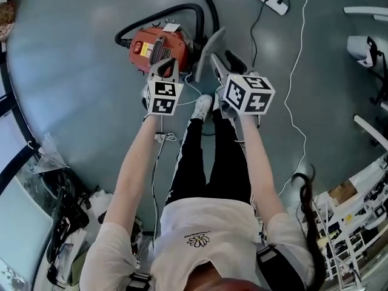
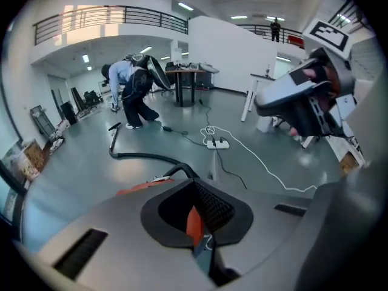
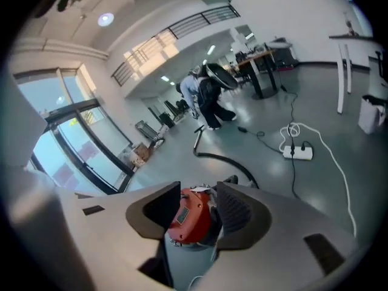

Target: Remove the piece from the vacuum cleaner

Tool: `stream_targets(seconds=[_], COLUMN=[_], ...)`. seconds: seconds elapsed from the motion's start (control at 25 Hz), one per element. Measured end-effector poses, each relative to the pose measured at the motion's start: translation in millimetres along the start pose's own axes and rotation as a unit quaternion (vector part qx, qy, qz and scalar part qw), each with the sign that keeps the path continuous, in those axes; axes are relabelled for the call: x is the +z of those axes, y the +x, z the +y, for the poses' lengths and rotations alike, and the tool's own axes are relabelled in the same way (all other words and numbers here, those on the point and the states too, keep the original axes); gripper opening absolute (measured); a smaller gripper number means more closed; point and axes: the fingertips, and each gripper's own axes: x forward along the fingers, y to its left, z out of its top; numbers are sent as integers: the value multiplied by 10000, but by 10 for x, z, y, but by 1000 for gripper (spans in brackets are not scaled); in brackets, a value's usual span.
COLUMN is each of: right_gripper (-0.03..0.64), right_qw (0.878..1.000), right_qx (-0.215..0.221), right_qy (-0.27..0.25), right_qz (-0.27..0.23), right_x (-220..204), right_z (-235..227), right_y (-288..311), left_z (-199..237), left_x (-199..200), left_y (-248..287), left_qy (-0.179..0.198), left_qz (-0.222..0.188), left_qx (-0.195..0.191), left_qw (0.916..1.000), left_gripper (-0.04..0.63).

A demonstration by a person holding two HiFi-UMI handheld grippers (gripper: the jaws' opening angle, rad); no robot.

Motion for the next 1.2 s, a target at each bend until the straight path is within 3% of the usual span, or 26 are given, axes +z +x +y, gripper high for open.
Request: stream_targets(seconds=[0.2, 0.32, 0.48, 0.68, 0.92, 1.08, 1.2], right_gripper=[172, 172, 172, 172, 172, 172, 170], right_qw=[9934, 9815, 9703, 9669, 9587, 9442, 9388], right_qx=[-245, -307, -552, -823, -1281, -1885, -2052], right_qy=[990, 1560, 1987, 1865, 1913, 1856, 1766], right_qz=[522, 1070, 1265, 1532, 1668, 1962, 2130], right_x=[-378, -645, -811, -914, -964, -1097, -1163], right_z=[-691, -1036, -1295, -1337, -1432, -1617, -1654], right_y=[929, 1281, 1561, 1850, 2098, 2127, 2134], left_z=[109, 102, 109, 84, 80, 49, 63], left_x=[-288, -382, -538, -776, -772, -767, -774], left_y=[573, 786, 972, 1081, 1104, 1107, 1096], left_qy=[367, 584, 964, 1200, 1304, 1353, 1291], left_qz=[463, 669, 930, 1338, 1620, 1742, 1708], left_qx=[-77, -215, -402, -546, -827, -1020, -1069], left_qw=[9982, 9958, 9902, 9822, 9746, 9700, 9710], left_gripper=[5, 5, 5, 5, 5, 5, 5])
